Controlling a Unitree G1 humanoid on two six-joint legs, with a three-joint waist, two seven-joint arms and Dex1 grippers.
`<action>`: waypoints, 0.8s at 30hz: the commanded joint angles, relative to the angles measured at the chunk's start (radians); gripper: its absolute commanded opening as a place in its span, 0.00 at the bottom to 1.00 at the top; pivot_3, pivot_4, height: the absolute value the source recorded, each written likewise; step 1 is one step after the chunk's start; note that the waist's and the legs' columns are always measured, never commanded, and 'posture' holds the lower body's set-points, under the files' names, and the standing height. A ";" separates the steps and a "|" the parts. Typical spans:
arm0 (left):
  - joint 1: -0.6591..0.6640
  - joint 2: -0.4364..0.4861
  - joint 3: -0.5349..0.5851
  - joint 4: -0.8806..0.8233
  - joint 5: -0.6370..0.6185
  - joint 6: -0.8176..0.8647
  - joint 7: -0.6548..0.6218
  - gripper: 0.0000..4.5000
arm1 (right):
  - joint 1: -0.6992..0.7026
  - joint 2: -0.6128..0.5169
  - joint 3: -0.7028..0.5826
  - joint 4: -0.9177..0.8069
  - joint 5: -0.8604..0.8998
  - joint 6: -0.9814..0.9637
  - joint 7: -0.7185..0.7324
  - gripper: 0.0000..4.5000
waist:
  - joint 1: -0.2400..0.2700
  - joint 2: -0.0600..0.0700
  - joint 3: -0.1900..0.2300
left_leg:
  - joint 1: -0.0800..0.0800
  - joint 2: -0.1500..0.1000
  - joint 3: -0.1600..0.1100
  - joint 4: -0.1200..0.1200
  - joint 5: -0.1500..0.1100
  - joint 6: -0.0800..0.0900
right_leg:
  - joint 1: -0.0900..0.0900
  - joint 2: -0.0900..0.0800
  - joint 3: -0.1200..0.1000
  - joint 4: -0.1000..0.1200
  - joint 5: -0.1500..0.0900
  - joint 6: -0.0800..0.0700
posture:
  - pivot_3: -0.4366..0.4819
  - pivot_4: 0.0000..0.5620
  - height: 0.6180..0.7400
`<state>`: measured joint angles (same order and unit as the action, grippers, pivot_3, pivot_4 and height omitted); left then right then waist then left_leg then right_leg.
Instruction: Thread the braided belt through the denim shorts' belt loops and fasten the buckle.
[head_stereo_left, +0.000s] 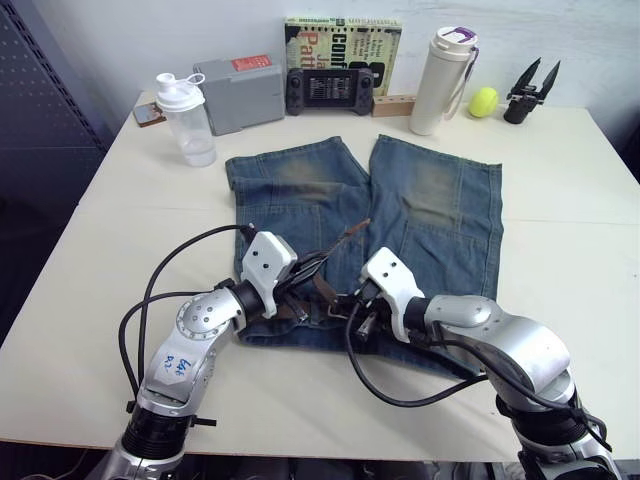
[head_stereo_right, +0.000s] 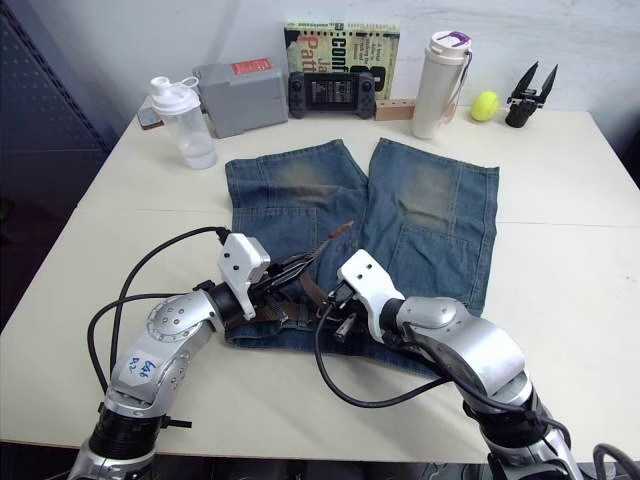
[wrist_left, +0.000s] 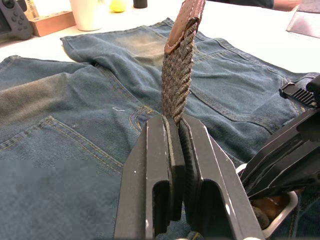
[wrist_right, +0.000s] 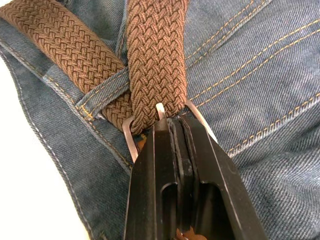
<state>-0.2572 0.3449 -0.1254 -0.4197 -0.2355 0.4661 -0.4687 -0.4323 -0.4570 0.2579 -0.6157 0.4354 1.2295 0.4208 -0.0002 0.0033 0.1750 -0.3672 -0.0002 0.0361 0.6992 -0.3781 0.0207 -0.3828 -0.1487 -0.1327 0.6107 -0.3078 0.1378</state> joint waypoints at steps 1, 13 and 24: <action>-0.003 -0.003 -0.001 -0.035 0.002 -0.008 0.002 0.00 | -0.011 0.007 0.050 0.008 -0.010 -0.012 -0.001 0.00 | -0.004 0.000 0.000 | 0.000 0.000 0.000 0.000 0.000 0.000 | 0.000 0.000 0.000 0.000 0.000 0.000 | 0.48 0.27 0.92; -0.010 -0.004 -0.007 -0.028 0.001 -0.013 -0.008 0.00 | -0.071 -0.030 0.223 0.087 -0.066 0.033 0.033 0.00 | -0.009 0.001 -0.001 | 0.002 0.001 0.001 0.000 0.000 0.000 | 0.000 0.001 0.001 0.000 0.000 0.000 | 0.48 0.27 0.92; -0.053 0.018 0.023 -0.006 -0.013 -0.018 -0.040 0.00 | -0.187 -0.173 0.479 0.159 -0.102 0.095 0.140 0.00 | -0.002 0.000 -0.009 | 0.011 0.002 0.001 -0.003 0.000 -0.001 | 0.009 0.000 0.001 -0.001 0.000 0.000 | 0.48 0.27 0.92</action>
<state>-0.2811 0.3592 -0.1336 -0.4110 -0.2335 0.4661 -0.5037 -0.6748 -0.6011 0.5818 -0.5581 0.3270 1.2502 0.5182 -0.0019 0.0036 0.1662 -0.3562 0.0017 0.0364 0.6959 -0.3786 0.0198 -0.3734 -0.1488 -0.1317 0.6090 -0.3080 0.1374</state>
